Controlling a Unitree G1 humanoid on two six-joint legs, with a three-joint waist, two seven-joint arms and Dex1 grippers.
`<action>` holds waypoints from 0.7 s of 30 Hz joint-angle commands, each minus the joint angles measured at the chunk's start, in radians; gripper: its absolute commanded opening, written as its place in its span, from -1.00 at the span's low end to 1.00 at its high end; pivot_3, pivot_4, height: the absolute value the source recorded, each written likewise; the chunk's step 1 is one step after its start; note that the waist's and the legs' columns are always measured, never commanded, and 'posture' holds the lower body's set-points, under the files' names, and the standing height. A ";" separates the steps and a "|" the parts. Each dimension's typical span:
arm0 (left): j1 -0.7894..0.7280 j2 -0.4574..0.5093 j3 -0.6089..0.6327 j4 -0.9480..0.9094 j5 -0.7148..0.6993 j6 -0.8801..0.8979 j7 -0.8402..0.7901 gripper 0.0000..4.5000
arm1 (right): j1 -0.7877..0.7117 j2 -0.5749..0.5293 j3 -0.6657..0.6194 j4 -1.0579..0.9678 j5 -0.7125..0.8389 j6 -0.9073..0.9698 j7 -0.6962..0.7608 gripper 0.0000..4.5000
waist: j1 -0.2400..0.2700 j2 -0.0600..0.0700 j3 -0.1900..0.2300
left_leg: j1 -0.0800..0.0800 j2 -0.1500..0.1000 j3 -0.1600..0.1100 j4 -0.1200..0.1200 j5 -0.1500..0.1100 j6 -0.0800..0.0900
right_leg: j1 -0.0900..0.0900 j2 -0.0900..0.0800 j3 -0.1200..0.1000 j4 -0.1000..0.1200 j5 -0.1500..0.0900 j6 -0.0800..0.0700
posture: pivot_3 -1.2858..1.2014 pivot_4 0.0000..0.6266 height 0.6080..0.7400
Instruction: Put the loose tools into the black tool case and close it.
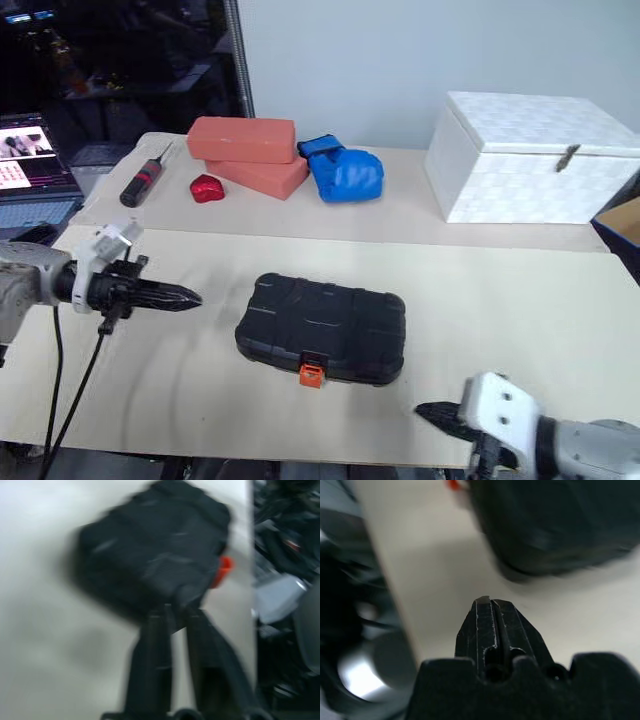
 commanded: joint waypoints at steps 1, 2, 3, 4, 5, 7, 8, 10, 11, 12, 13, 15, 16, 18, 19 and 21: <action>-0.011 -0.043 -0.027 -0.115 -0.014 -0.030 0.021 -0.97 | -0.198 0.005 0.271 0.051 -0.117 0.130 -0.126 -1.00 | -0.007 0.000 0.000 | 0.001 0.000 0.000 0.000 0.002 0.004 | 0.000 0.000 0.000 0.001 0.000 0.000 | 0.03 -0.52 0.94; -0.015 -0.054 -0.031 -0.126 -0.016 -0.025 0.027 -0.97 | -0.245 0.019 0.304 0.076 -0.135 0.153 -0.156 -1.00 | -0.007 0.000 0.000 | 0.000 -0.001 0.000 0.000 0.003 0.005 | -0.001 0.000 0.000 0.000 0.000 0.000 | 0.03 -0.52 0.94; -0.016 -0.063 -0.039 -0.143 -0.010 -0.033 0.032 -0.97 | -0.296 0.041 0.330 0.110 -0.152 0.179 -0.195 -1.00 | -0.006 0.000 0.000 | 0.000 -0.001 0.000 0.000 0.003 0.005 | -0.001 0.000 0.001 0.000 0.000 0.000 | 0.03 -0.52 0.94; -0.017 -0.074 -0.049 -0.162 -0.006 -0.042 0.034 -0.97 | -0.361 0.070 0.351 0.158 -0.170 0.208 -0.238 -1.00 | -0.006 0.000 0.000 | -0.001 -0.002 0.000 0.000 0.003 0.005 | -0.001 0.000 0.001 0.000 0.000 0.000 | 0.03 -0.52 0.94; -0.021 -0.085 -0.052 -0.174 -0.009 -0.041 0.043 -0.97 | -0.416 0.093 0.367 0.200 -0.193 0.221 -0.275 -1.00 | -0.006 -0.001 0.000 | -0.001 -0.001 0.000 0.000 0.003 0.005 | -0.002 0.000 0.001 0.000 0.000 0.000 | 0.03 -0.52 0.94; -0.029 -0.099 -0.053 -0.181 -0.010 -0.036 0.061 -0.97 | -0.496 0.124 0.386 0.256 -0.220 0.247 -0.321 -1.00 | -0.008 -0.001 0.001 | -0.003 -0.001 -0.001 0.000 0.003 0.005 | -0.002 0.001 0.001 -0.001 0.000 0.000 | 0.03 -0.52 0.94; -0.034 -0.110 -0.053 -0.181 -0.004 -0.040 0.076 -0.97 | -0.573 0.149 0.400 0.312 -0.241 0.242 -0.346 -1.00 | -0.007 -0.001 0.001 | -0.003 -0.002 -0.001 0.000 0.003 0.005 | -0.002 0.000 0.001 -0.001 0.000 0.001 | 0.03 -0.52 0.94; -0.040 -0.134 -0.056 -0.173 0.015 -0.054 0.110 -0.97 | -0.705 0.197 0.427 0.421 -0.268 0.221 -0.383 -1.00 | -0.009 -0.001 0.001 | -0.002 -0.002 0.000 0.000 0.003 0.005 | -0.002 0.001 0.002 0.000 0.001 0.002 | 0.03 -0.52 0.94; -0.045 -0.147 -0.059 -0.161 0.028 -0.063 0.132 -0.97 | -0.774 0.227 0.440 0.494 -0.284 0.199 -0.404 -1.00 | -0.010 -0.001 0.001 | -0.002 -0.002 0.000 0.000 0.003 0.006 | -0.002 0.001 0.002 0.000 0.001 0.002 | 0.03 -0.52 0.94; -0.051 -0.163 -0.063 -0.149 0.042 -0.071 0.157 -0.97 | -0.831 0.252 0.454 0.567 -0.296 0.171 -0.413 -1.00 | -0.012 -0.001 0.001 | -0.002 -0.002 0.000 0.000 0.003 0.006 | -0.002 0.001 0.003 0.001 0.001 0.002 | 0.03 -0.52 0.94; -0.061 -0.183 -0.072 -0.133 0.065 -0.085 0.190 -0.97 | -0.885 0.273 0.475 0.644 -0.314 0.131 -0.412 -1.00 | -0.013 -0.001 0.001 | -0.001 -0.002 -0.001 0.001 0.004 0.006 | -0.002 0.002 0.003 0.001 0.002 0.002 | 0.03 -0.52 0.94; -0.083 -0.219 -0.090 -0.111 0.102 -0.103 0.240 -0.97 | -0.958 0.302 0.499 0.770 -0.334 0.072 -0.399 -1.00 | -0.012 -0.001 0.001 | -0.001 -0.002 -0.001 0.000 0.004 0.007 | -0.002 0.002 0.003 0.001 0.004 0.004 | 0.03 -0.52 0.94; -0.099 -0.240 -0.097 -0.102 0.117 -0.109 0.266 -0.97 | -0.975 0.303 0.505 0.803 -0.334 0.055 -0.380 -1.00 | -0.011 -0.001 0.001 | -0.001 -0.002 -0.001 0.000 0.005 0.007 | -0.002 0.003 0.003 0.002 0.005 0.006 | 0.03 -0.52 0.94; -0.134 -0.274 -0.120 -0.083 0.144 -0.117 0.295 -0.97 | -0.958 0.265 0.484 0.779 -0.308 0.078 -0.326 -1.00 | -0.004 -0.001 0.001 | -0.003 -0.002 -0.002 -0.001 0.005 0.007 | -0.002 0.003 0.003 0.001 0.006 0.010 | 0.03 -0.52 0.94; -0.147 -0.284 -0.132 -0.075 0.157 -0.125 0.301 -0.97 | -0.943 0.243 0.472 0.756 -0.297 0.095 -0.301 -1.00 | 0.002 0.000 0.002 | -0.004 -0.003 -0.004 -0.001 0.004 0.007 | -0.002 0.003 0.002 0.001 0.006 0.010 | 0.03 -0.52 0.94; -0.171 -0.311 -0.166 -0.057 0.183 -0.127 0.319 -0.97 | -0.885 0.191 0.428 0.670 -0.255 0.166 -0.256 -1.00 | 0.011 0.000 0.002 | -0.008 -0.004 -0.004 -0.001 0.004 0.008 | -0.005 0.002 0.002 0.001 0.007 0.007 | 0.03 -0.52 0.94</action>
